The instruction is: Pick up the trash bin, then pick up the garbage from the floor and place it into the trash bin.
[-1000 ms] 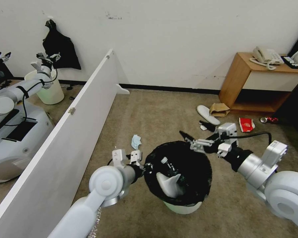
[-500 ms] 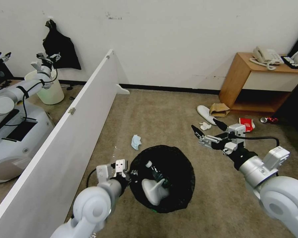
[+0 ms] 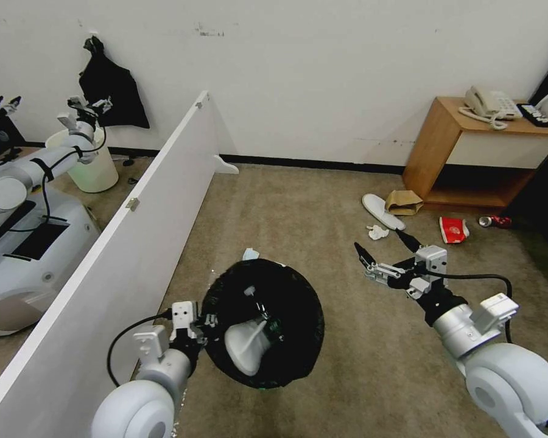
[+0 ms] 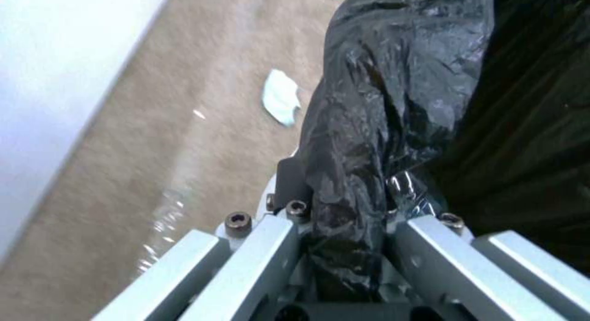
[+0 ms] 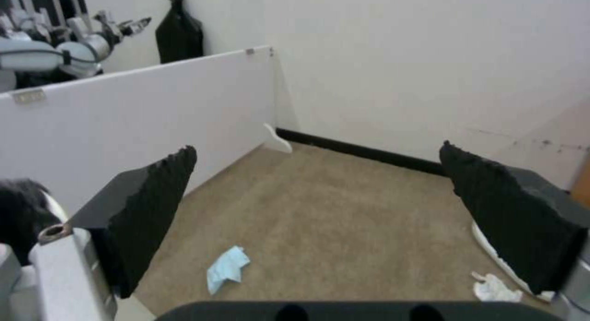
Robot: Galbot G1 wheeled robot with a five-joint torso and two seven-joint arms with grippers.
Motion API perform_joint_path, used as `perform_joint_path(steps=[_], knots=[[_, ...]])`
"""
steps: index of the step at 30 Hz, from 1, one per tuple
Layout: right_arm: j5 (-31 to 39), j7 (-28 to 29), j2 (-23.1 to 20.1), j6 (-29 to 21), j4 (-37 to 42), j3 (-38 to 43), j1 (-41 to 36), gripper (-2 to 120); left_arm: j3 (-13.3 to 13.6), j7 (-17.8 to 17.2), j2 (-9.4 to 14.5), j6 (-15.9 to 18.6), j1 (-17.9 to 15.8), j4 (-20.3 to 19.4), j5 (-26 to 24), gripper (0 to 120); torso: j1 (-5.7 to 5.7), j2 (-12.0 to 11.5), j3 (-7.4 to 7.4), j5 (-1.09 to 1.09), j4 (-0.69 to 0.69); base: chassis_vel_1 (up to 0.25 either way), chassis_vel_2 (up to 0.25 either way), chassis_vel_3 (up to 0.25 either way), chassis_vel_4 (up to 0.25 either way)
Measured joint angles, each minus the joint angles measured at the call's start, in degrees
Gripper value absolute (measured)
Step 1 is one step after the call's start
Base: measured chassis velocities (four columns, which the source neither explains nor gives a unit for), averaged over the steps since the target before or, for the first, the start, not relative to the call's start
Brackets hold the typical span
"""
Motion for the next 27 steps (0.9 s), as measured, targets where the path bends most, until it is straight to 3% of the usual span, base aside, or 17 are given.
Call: perform_joint_path(steps=[2,5,7,14,20,27], knots=[[-4.1,-0.9,2.6,1.1,-0.6,0.3,-1.5,100,-2.6,3.9,-0.2,-3.6,2.6,-0.1,4.2,2,0.00,0.0,0.00,0.00,0.01,0.000,0.000,0.000,0.000],[-5.1,-1.0,3.3,1.3,-0.8,0.3,-1.9,100,-3.2,4.7,-0.1,-4.4,3.1,-0.1,4.7,2,0.00,0.0,0.01,0.00,0.02,0.000,0.000,0.000,0.000],[-9.7,-1.7,6.7,2.2,-0.9,0.9,-3.9,100,-4.7,6.3,0.2,-6.5,4.1,0.2,5.6,2,0.00,0.0,0.00,0.00,0.02,0.000,0.000,0.000,0.000],[-17.7,-3.5,14.9,4.0,-1.2,1.9,-6.0,100,-5.8,8.7,0.1,-9.6,5.2,1.0,6.7,2,0.00,0.0,0.01,0.01,0.00,0.000,0.000,0.000,0.000],[-21.8,-4.9,18.3,5.9,-1.9,1.9,-6.4,100,-5.9,10.2,0.1,-12.4,6.5,1.6,9.3,2,0.00,0.0,0.01,0.00,0.03,0.000,0.000,0.000,0.000],[-24.1,-6.3,20.8,7.8,-1.9,2.4,-8.1,100,-6.1,10.5,-0.5,-13.2,7.2,1.7,10.7,2,0.00,0.0,0.01,0.00,0.01,0.000,0.000,0.000,0.000]])
